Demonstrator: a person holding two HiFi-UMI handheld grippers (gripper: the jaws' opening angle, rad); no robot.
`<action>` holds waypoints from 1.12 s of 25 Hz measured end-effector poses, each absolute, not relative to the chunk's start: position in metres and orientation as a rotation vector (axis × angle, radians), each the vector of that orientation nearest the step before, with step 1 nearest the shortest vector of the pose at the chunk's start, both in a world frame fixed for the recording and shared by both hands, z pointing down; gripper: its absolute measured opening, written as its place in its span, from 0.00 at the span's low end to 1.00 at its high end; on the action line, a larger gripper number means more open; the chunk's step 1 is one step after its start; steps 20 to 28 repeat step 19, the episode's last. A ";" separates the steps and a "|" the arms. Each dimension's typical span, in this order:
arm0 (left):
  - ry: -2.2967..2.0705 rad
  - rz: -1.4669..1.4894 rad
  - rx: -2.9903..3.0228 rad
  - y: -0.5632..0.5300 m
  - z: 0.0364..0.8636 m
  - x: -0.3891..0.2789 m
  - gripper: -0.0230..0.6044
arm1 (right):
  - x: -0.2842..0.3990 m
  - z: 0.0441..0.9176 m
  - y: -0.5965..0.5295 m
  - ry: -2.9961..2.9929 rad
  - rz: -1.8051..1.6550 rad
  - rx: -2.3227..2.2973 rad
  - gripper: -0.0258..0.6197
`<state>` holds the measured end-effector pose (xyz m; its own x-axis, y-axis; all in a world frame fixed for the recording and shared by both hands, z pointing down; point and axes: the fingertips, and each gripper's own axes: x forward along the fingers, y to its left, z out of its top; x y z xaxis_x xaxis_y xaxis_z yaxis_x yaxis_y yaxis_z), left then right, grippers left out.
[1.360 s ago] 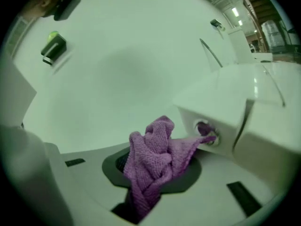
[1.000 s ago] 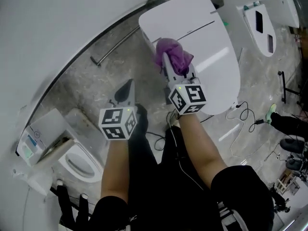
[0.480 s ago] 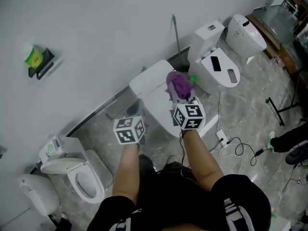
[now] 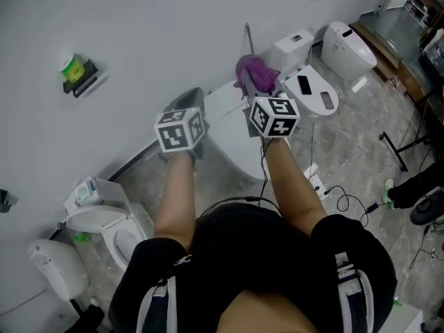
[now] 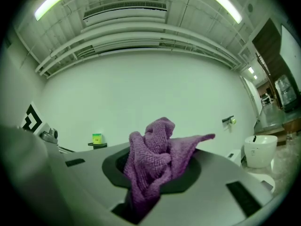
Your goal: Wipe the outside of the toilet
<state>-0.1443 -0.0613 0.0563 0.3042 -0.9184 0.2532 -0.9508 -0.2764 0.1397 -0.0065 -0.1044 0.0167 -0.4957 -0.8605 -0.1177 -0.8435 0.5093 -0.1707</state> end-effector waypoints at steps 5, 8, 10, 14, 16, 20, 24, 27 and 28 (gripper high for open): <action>-1.706 0.180 2.333 -0.056 0.054 -0.143 0.05 | -0.009 0.008 -0.099 2.555 -0.135 -1.459 0.18; -1.697 0.182 2.342 -0.054 0.054 -0.148 0.05 | -0.018 0.011 -0.099 2.559 -0.156 -1.456 0.18; -1.694 0.175 2.348 -0.053 0.054 -0.153 0.05 | -0.025 0.013 -0.100 2.563 -0.167 -1.449 0.18; -1.697 0.177 2.356 -0.056 0.052 -0.171 0.05 | -0.044 0.011 -0.101 2.581 -0.148 -1.435 0.18; -1.699 0.184 2.355 -0.057 0.052 -0.182 0.05 | -0.051 0.011 -0.100 2.575 -0.149 -1.439 0.18; -1.706 0.173 2.351 -0.058 0.049 -0.200 0.05 | -0.062 0.009 -0.098 2.563 -0.144 -1.441 0.18; -1.706 0.173 2.351 -0.058 0.049 -0.200 0.05 | -0.062 0.009 -0.098 2.563 -0.144 -1.441 0.18; -1.706 0.173 2.351 -0.058 0.049 -0.200 0.05 | -0.062 0.009 -0.098 2.563 -0.144 -1.441 0.18; -1.706 0.173 2.351 -0.058 0.049 -0.200 0.05 | -0.062 0.009 -0.098 2.563 -0.144 -1.441 0.18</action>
